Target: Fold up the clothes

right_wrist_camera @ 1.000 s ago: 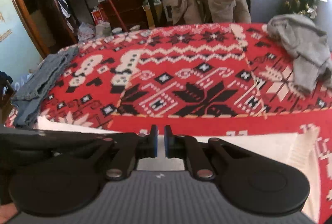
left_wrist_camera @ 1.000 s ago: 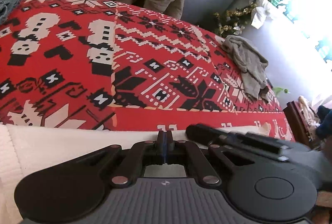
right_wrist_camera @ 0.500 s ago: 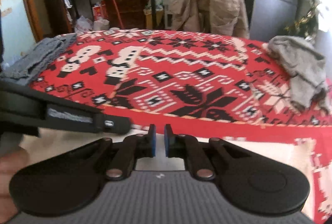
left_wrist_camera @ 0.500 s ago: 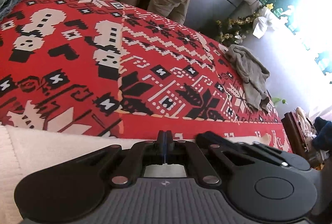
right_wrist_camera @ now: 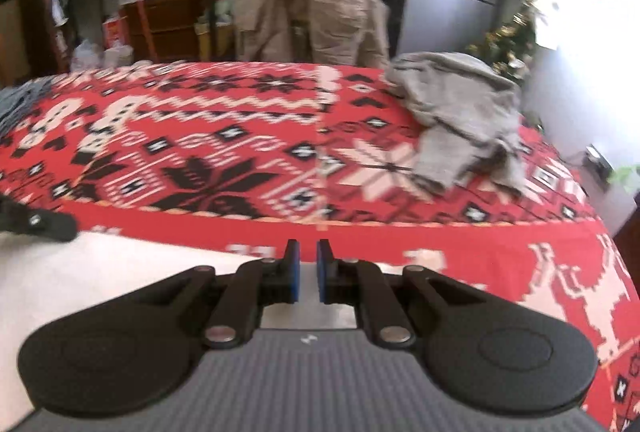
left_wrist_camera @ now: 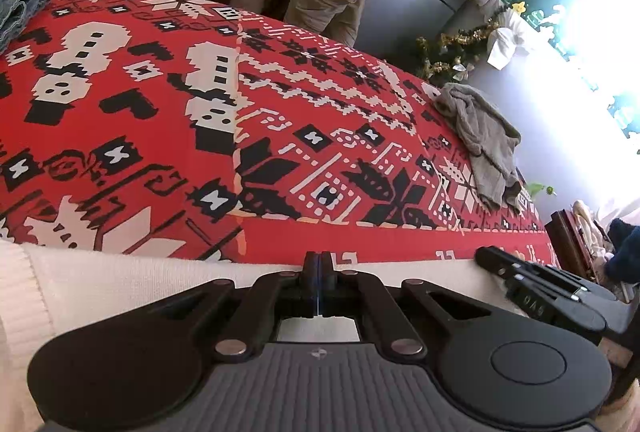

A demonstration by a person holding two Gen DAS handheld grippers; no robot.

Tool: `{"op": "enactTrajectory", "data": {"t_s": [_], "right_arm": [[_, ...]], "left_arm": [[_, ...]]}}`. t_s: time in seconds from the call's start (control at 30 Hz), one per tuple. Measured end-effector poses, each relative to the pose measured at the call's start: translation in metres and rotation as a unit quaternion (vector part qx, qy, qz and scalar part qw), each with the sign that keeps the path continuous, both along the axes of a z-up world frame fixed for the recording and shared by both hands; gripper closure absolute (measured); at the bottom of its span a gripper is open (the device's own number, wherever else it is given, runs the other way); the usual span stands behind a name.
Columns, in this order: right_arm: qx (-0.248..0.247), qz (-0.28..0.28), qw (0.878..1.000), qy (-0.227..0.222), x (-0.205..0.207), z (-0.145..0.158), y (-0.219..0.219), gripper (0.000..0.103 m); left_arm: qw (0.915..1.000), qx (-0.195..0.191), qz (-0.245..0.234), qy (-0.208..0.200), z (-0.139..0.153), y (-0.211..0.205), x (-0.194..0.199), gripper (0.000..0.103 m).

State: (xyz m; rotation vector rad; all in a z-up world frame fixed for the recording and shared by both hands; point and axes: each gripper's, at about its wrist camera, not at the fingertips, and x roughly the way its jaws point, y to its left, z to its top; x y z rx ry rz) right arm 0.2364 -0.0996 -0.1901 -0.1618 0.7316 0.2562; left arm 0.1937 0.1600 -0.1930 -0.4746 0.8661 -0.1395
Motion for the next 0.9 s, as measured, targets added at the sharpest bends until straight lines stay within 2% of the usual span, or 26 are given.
{"op": "enactTrajectory", "data": {"t_s": [0.17, 0.43, 0.77, 0.9], "right_arm": [[-0.005, -0.042, 0.999, -0.003, 0.008, 0.002, -0.020, 0.095], [-0.003, -0.041, 0.999, -0.002, 0.002, 0.007, -0.022, 0.095], [-0.003, -0.042, 0.999, 0.001, -0.003, 0.011, -0.020, 0.095], [-0.006, -0.043, 0.999, 0.003, -0.002, 0.011, -0.022, 0.095]], "left_arm": [[0.9999, 0.016, 0.000, -0.004, 0.004, 0.001, -0.006, 0.103], [0.9971, 0.072, 0.017, -0.017, 0.006, 0.021, -0.023, 0.102], [0.9884, 0.139, 0.055, -0.026, 0.011, 0.058, -0.046, 0.100], [0.9822, 0.170, 0.075, -0.025, 0.013, 0.071, -0.051, 0.100]]}}
